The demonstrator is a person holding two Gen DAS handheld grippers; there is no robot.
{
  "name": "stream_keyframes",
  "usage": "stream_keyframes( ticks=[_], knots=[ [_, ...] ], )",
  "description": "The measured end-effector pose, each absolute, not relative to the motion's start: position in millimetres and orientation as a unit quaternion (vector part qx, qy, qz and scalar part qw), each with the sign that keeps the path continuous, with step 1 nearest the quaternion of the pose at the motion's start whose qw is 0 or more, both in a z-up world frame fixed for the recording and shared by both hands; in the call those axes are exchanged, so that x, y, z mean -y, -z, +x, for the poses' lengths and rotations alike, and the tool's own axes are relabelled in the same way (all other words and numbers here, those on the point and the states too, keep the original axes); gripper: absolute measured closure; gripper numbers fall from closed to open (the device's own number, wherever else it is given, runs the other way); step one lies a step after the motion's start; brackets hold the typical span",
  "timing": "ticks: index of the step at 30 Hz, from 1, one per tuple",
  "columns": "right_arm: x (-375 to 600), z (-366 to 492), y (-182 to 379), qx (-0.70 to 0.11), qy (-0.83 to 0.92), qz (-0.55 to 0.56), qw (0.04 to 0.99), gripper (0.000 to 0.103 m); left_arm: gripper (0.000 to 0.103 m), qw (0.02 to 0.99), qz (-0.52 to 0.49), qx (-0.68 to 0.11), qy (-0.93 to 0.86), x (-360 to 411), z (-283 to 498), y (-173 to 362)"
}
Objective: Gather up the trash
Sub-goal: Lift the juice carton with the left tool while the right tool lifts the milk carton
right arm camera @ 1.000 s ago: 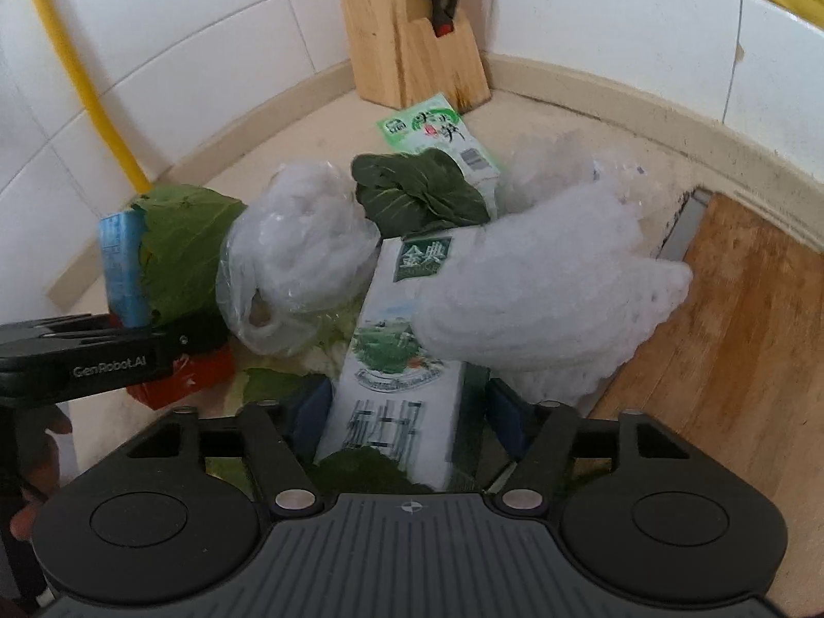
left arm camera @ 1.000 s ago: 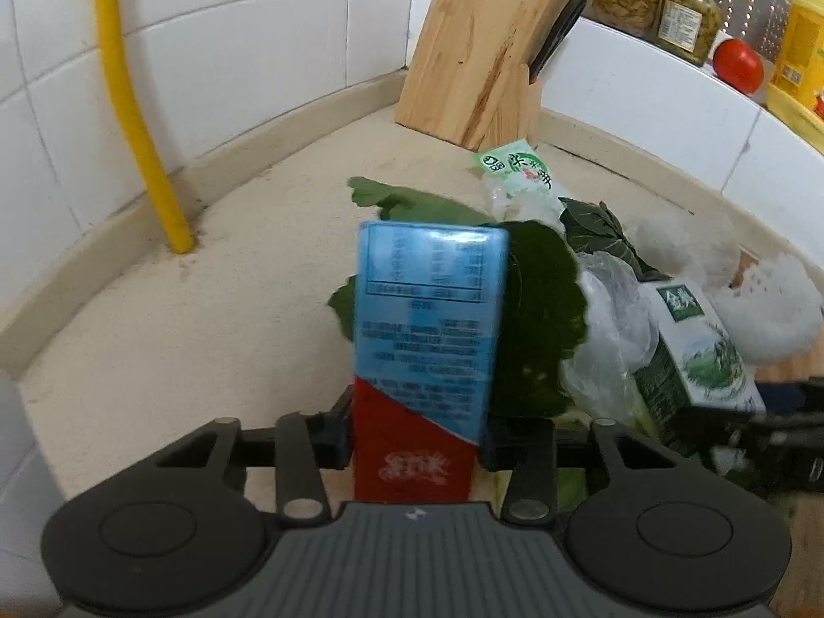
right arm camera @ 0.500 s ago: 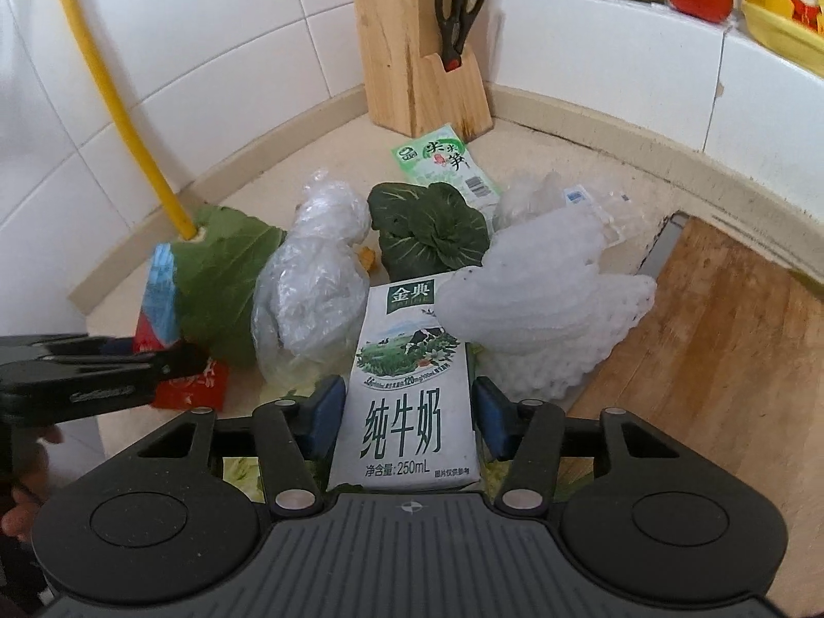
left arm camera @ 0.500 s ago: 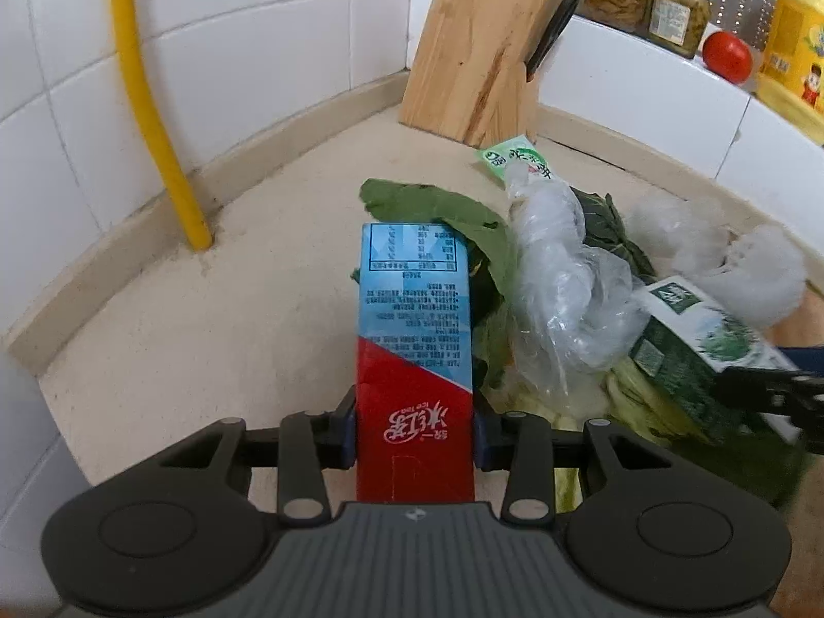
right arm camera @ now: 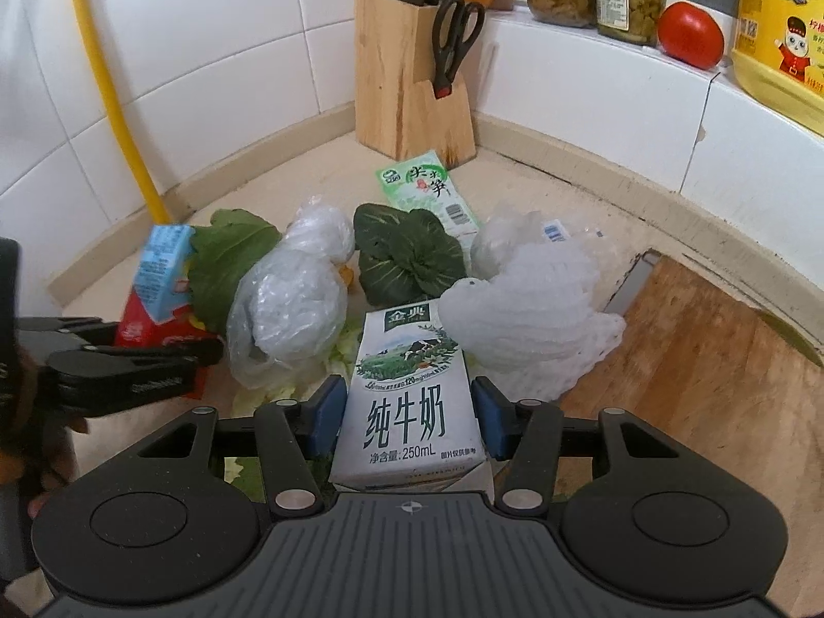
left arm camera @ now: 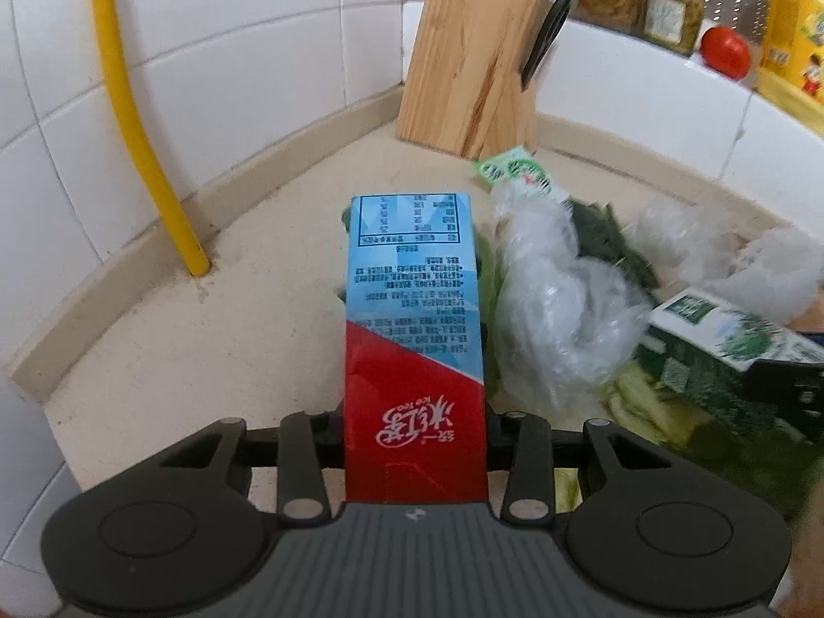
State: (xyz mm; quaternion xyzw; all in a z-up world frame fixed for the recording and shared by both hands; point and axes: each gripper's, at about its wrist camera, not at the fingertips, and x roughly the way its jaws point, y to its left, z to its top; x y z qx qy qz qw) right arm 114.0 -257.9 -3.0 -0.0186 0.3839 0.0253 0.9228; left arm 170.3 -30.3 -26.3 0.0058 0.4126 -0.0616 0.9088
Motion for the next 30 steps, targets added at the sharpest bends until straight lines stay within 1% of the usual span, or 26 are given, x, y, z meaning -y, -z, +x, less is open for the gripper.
stream_keyframes(
  ticks=[3,7,12,18,22,27,29,30],
  knots=[
    [258,110,-1,-0.382,-0.029,-0.014,0.924,0.043,0.070,0.907,0.001,-0.412,0.084,24,154,9],
    [255,95,-4,-0.383,-0.038,-0.011,0.923,0.043,0.070,0.901,0.022,-0.422,0.101,26,133,6],
    [244,84,10,-0.407,-0.034,-0.040,0.912,0.043,0.069,0.889,0.033,-0.446,0.097,27,122,26],
    [232,83,19,-0.400,-0.011,-0.067,0.914,0.042,0.068,0.888,0.064,-0.447,0.087,37,119,46],
    [228,90,32,-0.407,0.005,-0.085,0.910,0.035,0.067,0.893,0.082,-0.434,0.081,45,121,48],
    [235,100,43,-0.422,0.013,-0.059,0.905,0.036,0.066,0.895,0.092,-0.430,0.073,47,123,53],
    [235,99,44,-0.423,0.012,-0.062,0.904,0.040,0.067,0.896,0.094,-0.428,0.072,48,121,54],
    [235,98,44,-0.422,0.011,-0.062,0.905,0.040,0.069,0.898,0.093,-0.425,0.074,48,119,54]
  ],
)
